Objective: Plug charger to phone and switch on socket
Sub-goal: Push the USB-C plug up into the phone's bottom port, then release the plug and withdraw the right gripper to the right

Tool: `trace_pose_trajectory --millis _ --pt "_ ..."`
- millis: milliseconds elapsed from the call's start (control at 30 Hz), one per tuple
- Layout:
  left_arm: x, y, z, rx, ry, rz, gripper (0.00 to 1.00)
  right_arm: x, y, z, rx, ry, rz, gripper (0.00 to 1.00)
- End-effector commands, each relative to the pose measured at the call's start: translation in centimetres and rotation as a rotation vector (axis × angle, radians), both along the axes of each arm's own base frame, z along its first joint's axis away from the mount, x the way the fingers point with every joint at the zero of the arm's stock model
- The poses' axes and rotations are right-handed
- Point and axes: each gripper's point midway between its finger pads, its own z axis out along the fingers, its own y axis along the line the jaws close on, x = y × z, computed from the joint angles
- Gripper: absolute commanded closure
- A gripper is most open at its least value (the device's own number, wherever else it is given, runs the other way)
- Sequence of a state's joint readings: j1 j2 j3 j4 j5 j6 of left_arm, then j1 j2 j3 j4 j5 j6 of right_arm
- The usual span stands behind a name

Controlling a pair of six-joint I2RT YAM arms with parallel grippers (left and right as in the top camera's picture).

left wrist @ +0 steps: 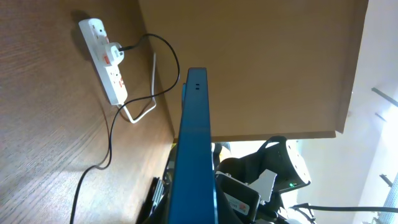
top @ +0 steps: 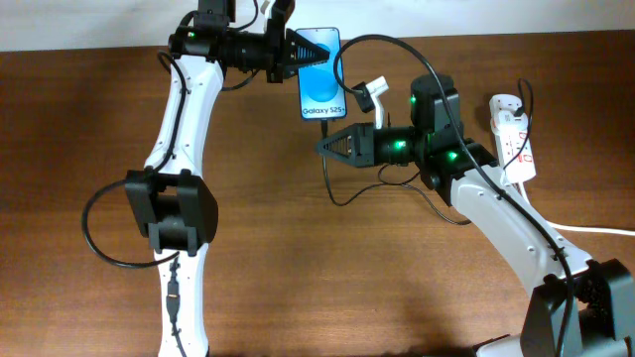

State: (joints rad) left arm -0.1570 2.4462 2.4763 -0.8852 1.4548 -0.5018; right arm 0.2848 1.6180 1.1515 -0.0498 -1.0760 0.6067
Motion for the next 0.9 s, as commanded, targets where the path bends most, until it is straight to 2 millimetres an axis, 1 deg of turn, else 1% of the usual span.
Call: trace_pose_trajectory --millis 0,67,133,200,233,267,300,433,500,600,667,767,867 --pt "-2.1 -2.0 1.6 -0.055 0.000 -0.091 1.00 2.7 -1.4 0.4 -0.024 -0.058 -0.107 0.96" --pt "-2.1 -1.9 1.6 -0.055 0.000 -0.089 1.00 2.6 -1.4 0.3 -0.027 -0.049 -0.107 0.96" --pt "-1.9 -1.6 1.5 -0.052 -0.001 -0.080 1.00 2.4 -1.5 -0.1 -0.035 -0.031 -0.107 0.84" --pt "-1.5 -1.1 1.4 -0.047 -0.006 -0.064 1.00 2.4 -1.8 -0.5 -0.044 -0.008 -0.113 0.75" --pt "-1.3 -0.9 1.3 -0.043 -0.008 -0.056 1.00 2.5 -2.1 -0.7 -0.049 -0.004 -0.117 0.73" --pt "-0.9 -0.4 1.2 -0.033 -0.013 -0.037 1.00 2.6 -2.7 -1.0 -0.060 0.007 -0.126 0.68" --pt "-0.7 -0.1 1.1 -0.031 -0.022 -0.029 1.00 2.7 -3.2 -1.2 -0.066 0.018 -0.135 0.66" --pt "0.2 1.1 0.8 -0.015 -0.050 0.009 1.00 2.4 -5.1 -1.3 -0.094 0.027 -0.163 0.61" --pt "0.6 1.5 0.6 -0.001 -0.055 0.027 1.00 2.0 -5.8 -0.7 -0.106 0.003 -0.170 0.60" --pt "0.6 1.5 0.6 -0.002 -0.072 0.026 1.00 1.7 -6.7 0.3 -0.129 -0.022 -0.206 0.60" --pt "0.6 1.5 0.5 -0.004 -0.116 0.022 1.00 1.1 -7.6 0.4 -0.187 -0.032 -0.249 0.60" --pt "0.8 1.5 0.3 0.010 -0.133 0.032 1.00 0.1 -9.1 0.1 -0.284 -0.031 -0.307 0.60" --pt "1.0 1.6 -0.5 0.048 -0.160 0.052 1.00 -0.8 -10.6 0.1 -0.367 -0.035 -0.370 0.60"
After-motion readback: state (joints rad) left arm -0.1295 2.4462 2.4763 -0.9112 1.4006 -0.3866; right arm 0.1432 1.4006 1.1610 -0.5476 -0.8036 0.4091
